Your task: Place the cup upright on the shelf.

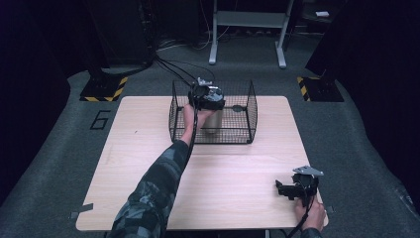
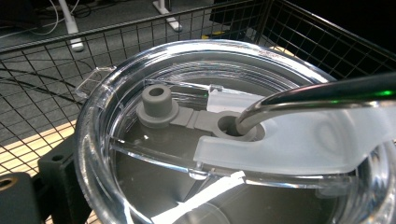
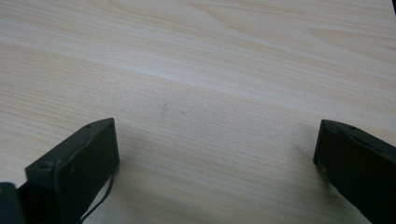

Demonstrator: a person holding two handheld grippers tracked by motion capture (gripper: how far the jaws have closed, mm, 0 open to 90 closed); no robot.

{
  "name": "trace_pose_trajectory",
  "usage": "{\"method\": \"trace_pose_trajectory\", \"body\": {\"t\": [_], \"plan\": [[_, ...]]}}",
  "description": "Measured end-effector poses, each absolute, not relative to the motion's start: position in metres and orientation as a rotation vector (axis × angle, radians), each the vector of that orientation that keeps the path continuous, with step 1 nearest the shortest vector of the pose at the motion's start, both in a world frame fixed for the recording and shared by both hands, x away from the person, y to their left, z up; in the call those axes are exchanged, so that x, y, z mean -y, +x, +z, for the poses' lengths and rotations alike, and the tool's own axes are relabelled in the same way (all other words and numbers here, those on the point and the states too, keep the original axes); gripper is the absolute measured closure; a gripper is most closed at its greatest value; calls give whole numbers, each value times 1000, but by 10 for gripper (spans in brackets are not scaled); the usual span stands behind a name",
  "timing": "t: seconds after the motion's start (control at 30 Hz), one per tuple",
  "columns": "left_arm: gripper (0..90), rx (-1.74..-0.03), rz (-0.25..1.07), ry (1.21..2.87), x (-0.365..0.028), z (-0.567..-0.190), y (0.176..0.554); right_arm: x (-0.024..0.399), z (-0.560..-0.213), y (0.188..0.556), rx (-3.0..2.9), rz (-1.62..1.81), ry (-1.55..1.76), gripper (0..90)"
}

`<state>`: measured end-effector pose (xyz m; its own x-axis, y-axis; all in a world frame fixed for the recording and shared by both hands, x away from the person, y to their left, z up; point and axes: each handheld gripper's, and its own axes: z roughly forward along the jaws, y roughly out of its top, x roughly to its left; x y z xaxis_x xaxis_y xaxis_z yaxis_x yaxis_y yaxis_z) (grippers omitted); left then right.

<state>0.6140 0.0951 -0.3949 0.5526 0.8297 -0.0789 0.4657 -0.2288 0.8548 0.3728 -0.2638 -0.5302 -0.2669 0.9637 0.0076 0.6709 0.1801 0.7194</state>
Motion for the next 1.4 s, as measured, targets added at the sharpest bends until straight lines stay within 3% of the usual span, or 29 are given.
{"method": "trace_pose_trajectory", "body": {"t": [0.57, 1.4], "plan": [[32, -1105, 491, 1890, -90, -405, 617, 264, -530, 373, -2006, 860, 1533, 0], [29, -1013, 528, 1956, -91, -411, 603, 264, -530, 373, -2017, 855, 1522, 0]]}}
